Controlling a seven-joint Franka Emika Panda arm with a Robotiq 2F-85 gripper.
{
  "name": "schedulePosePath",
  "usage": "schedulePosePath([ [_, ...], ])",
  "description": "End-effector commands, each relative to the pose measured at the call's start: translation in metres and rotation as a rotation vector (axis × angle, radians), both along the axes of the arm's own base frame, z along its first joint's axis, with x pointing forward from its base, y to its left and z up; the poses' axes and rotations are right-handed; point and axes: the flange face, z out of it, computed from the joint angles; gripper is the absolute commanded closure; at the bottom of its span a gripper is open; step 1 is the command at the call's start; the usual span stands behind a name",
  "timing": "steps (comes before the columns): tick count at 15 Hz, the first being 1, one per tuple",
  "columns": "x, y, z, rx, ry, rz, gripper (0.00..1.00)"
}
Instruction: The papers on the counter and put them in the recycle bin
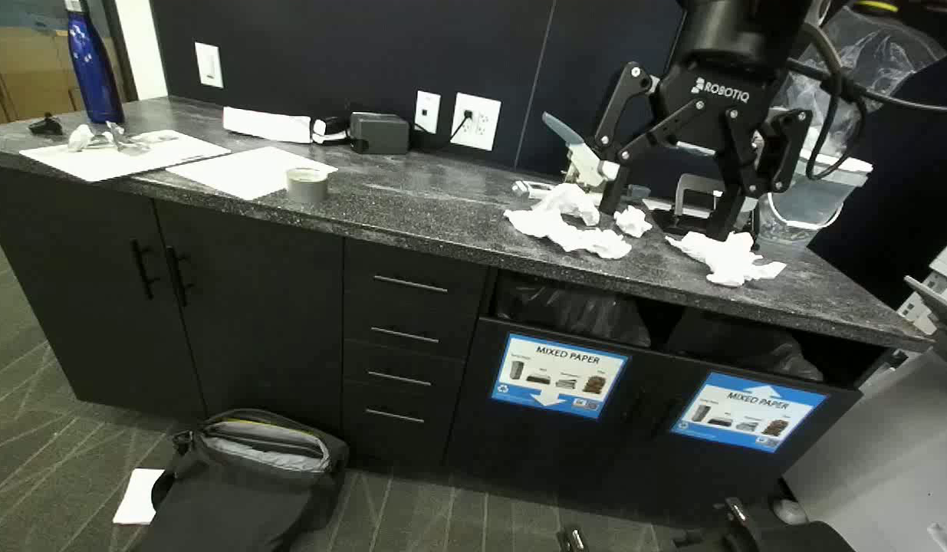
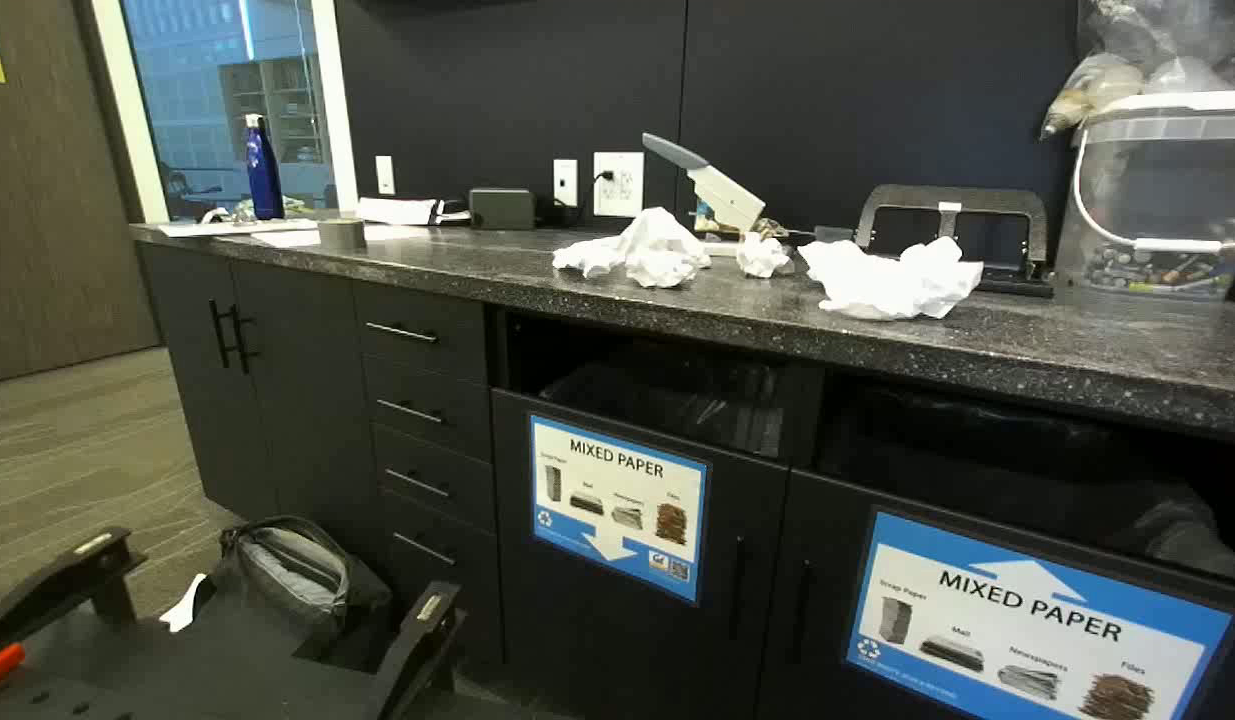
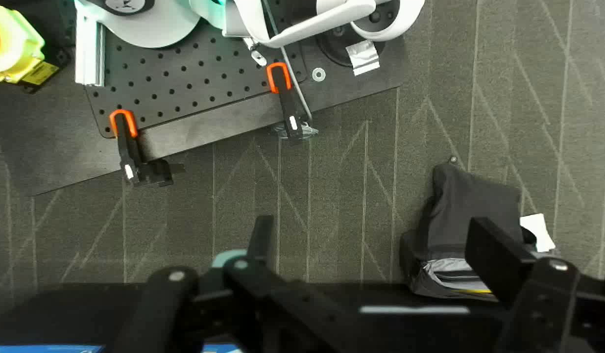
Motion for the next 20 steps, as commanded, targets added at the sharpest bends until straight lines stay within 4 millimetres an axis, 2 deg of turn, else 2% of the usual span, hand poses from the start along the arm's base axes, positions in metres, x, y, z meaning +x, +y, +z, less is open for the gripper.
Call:
schedulePosePath([
  [1,0.001,0.000,0.002,0.001,-0.004,0.001,0.00],
  [5,0.001,0.001,0.007,0.003,-0.015,0.002,0.00],
  [9,0.011,-0.017,-0.029,-0.073,-0.040,0.069,0.00],
  [12,0.034,-0.040,-0.057,-0.147,-0.064,0.112,0.00],
  [15,0.069,-0.077,-0.071,-0.255,-0.131,0.154,0.00],
  [17,0.096,-0.115,-0.071,-0.315,-0.178,0.168,0.00],
  [20,0.134,-0.187,-0.064,-0.395,-0.262,0.103,0.00],
])
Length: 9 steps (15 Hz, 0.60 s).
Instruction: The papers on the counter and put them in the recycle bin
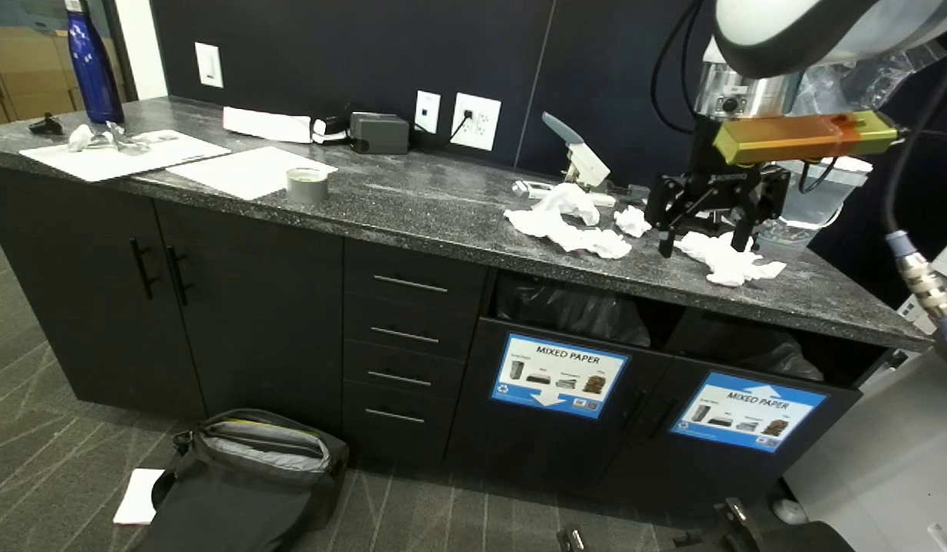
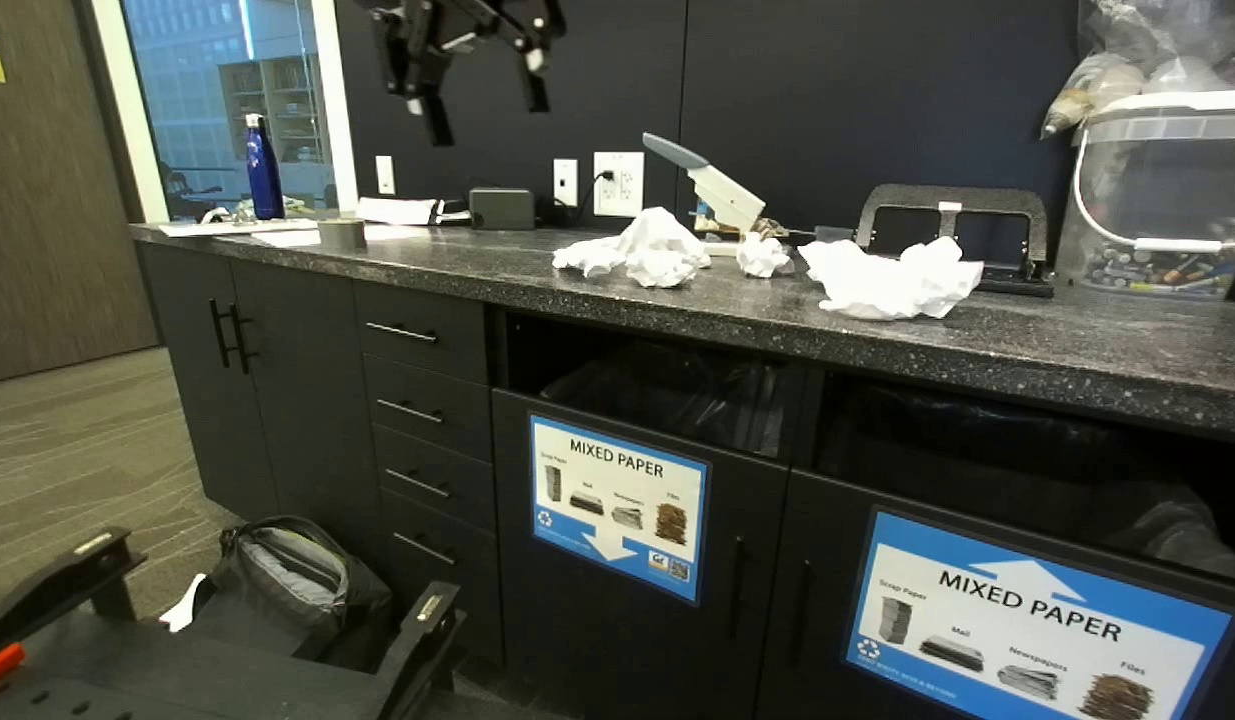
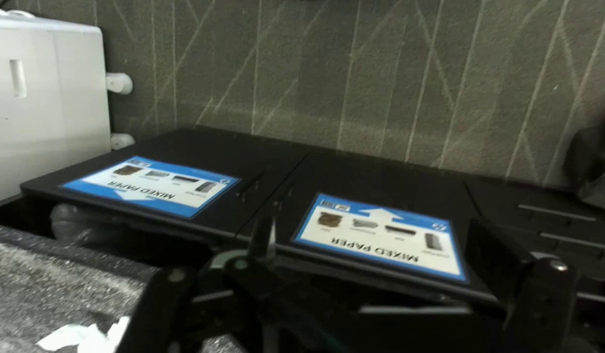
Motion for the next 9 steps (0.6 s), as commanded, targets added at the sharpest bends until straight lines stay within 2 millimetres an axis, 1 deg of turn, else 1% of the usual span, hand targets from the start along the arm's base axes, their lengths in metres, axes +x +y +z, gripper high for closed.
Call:
schedulePosePath([
  [1,0.048,-0.079,0.013,-0.046,-0.086,-0.032,0.00],
  [2,0.057,-0.107,0.015,-0.045,-0.112,-0.047,0.00],
  [4,0.075,-0.154,0.019,-0.021,-0.146,-0.063,0.00],
  [6,0.093,-0.191,0.014,0.008,-0.154,-0.056,0.00],
  [9,0.119,-0.236,-0.008,0.055,-0.143,-0.023,0.00],
])
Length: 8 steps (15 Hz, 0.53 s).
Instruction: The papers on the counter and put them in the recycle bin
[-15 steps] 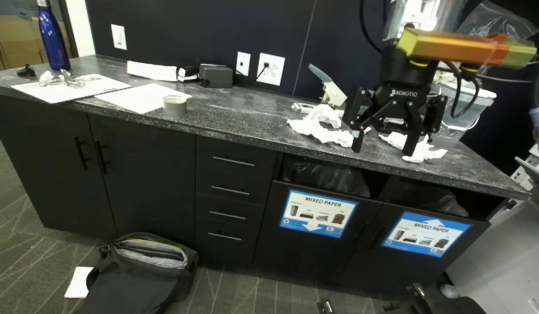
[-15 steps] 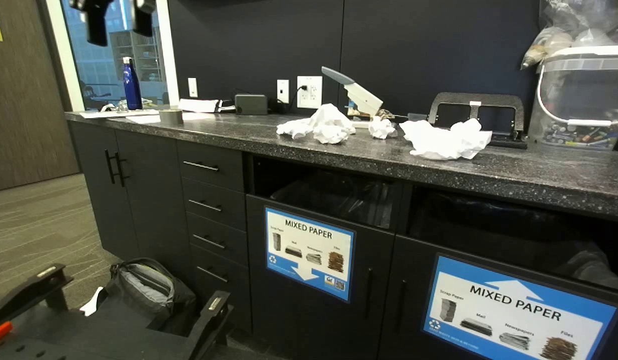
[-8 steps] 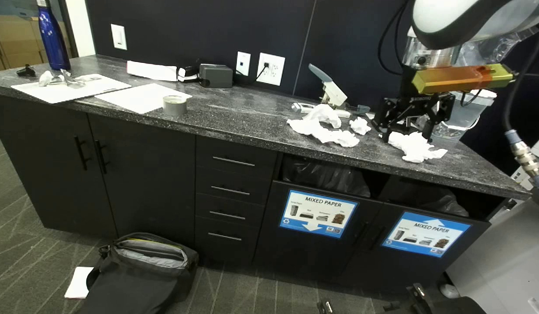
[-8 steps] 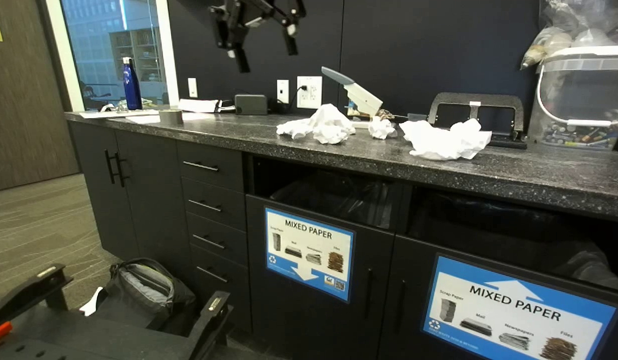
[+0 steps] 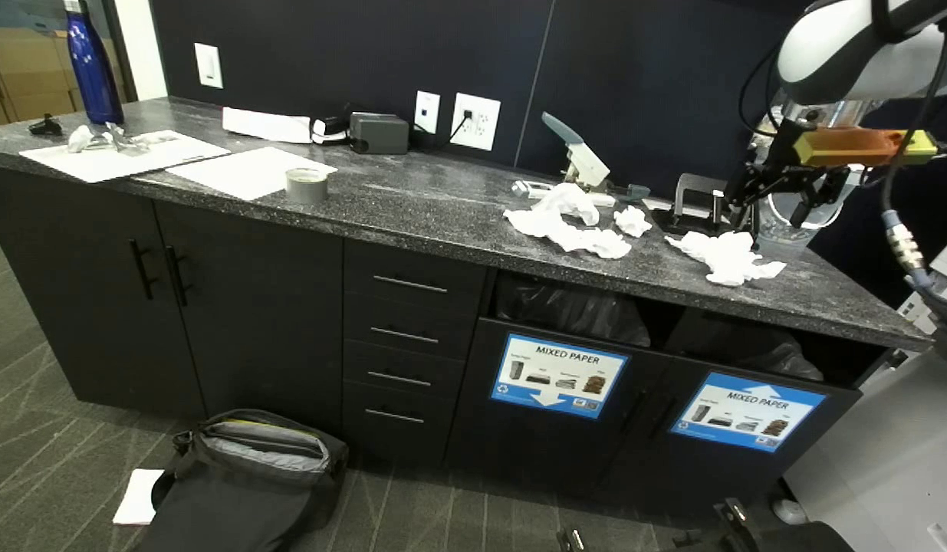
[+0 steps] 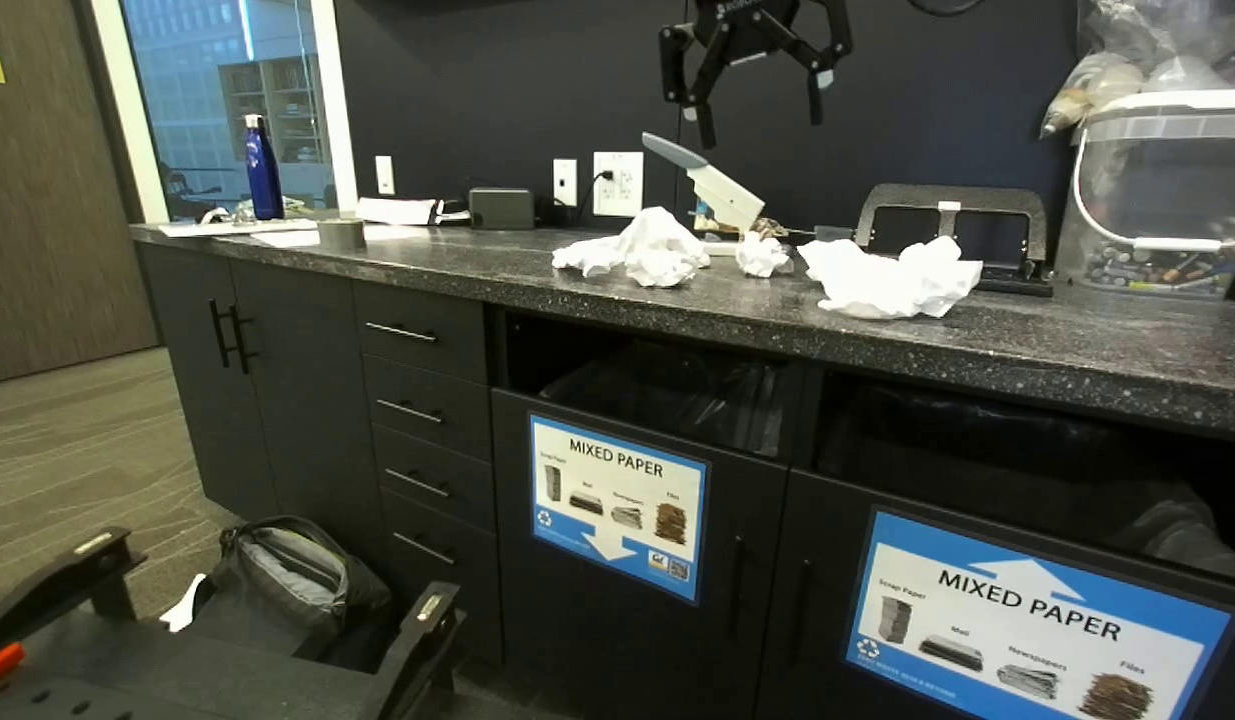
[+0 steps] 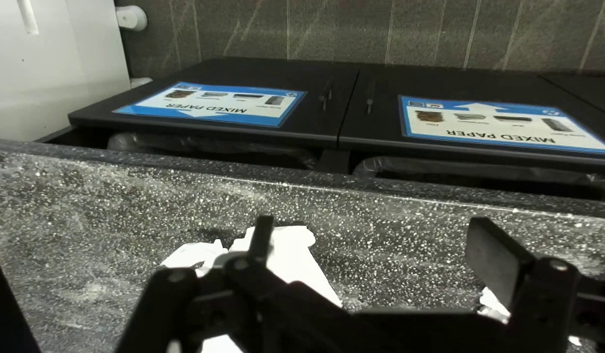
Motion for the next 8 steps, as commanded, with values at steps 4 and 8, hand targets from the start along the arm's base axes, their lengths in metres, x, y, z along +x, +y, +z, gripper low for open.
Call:
schedulePosePath([
  [4,0.066,-0.086,-0.047,0.109,-0.036,0.054,0.00],
  [8,0.087,-0.128,-0.087,0.130,-0.058,0.031,0.00],
])
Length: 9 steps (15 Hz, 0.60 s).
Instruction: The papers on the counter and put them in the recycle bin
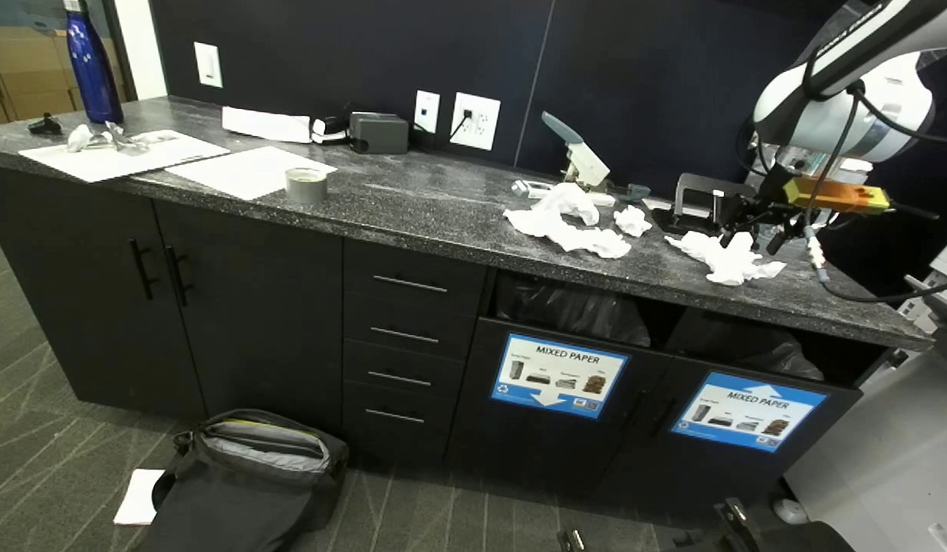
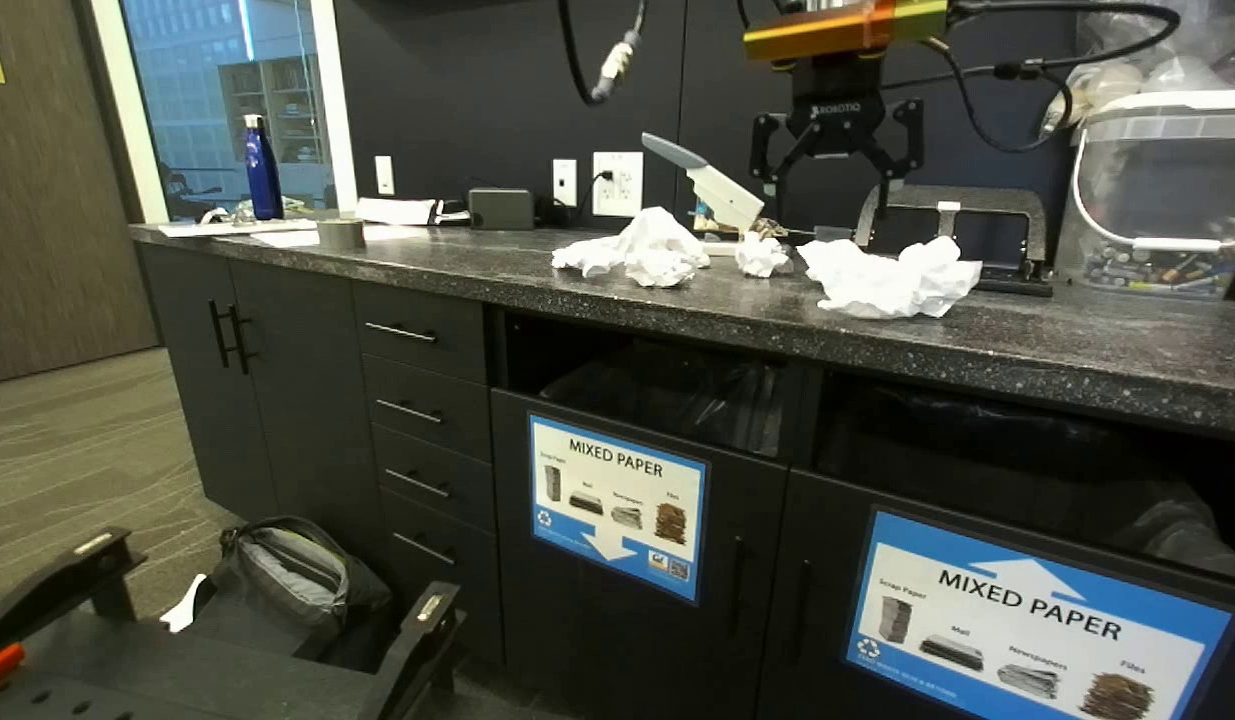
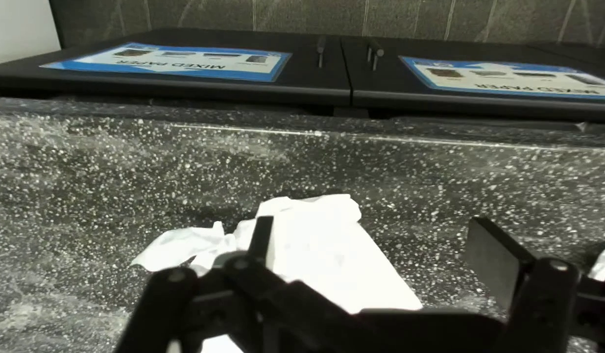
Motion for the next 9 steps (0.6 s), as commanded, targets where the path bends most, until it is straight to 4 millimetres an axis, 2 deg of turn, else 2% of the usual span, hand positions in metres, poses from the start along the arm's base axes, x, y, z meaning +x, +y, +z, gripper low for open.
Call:
schedulePosePath([
  [1,0.029,-0.035,-0.025,0.005,-0.025,0.003,0.00],
  [9,0.061,-0.057,-0.068,-0.038,-0.014,0.012,0.00],
])
